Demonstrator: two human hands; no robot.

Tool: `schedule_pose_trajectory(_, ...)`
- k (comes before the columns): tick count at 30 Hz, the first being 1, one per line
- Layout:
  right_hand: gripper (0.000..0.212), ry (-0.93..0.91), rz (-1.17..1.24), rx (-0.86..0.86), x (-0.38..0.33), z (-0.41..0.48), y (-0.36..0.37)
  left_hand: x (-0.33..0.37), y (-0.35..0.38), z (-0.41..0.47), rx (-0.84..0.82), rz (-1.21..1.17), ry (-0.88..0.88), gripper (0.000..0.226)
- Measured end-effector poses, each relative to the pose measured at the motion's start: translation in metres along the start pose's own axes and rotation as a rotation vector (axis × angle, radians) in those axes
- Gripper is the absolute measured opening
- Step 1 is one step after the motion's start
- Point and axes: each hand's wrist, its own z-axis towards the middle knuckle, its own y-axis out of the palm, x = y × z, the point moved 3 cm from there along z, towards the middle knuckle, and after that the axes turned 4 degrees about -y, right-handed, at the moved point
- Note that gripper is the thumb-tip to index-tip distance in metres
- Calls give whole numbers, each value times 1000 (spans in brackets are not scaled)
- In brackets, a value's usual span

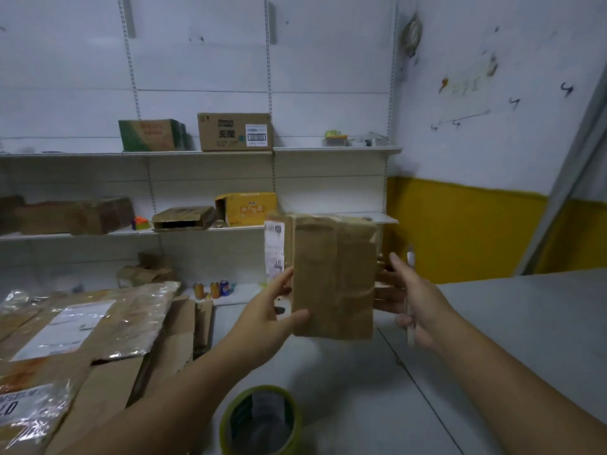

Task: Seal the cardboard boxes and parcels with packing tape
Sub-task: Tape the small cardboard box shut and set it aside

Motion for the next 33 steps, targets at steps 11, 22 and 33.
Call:
schedule_pose_trajectory(11, 15, -185, -83, 189, 29, -10, -16, 1, 26, 12, -211, -517, -357, 47)
schedule_pose_trajectory(22, 19, 117, -53, 316, 44, 16, -65, -13, -5, 33, 317, -340, -490, 18)
schedule_pose_trajectory(33, 53, -98, -522, 125, -10, 6, -54, 59, 60, 37, -452, 889, -64, 62)
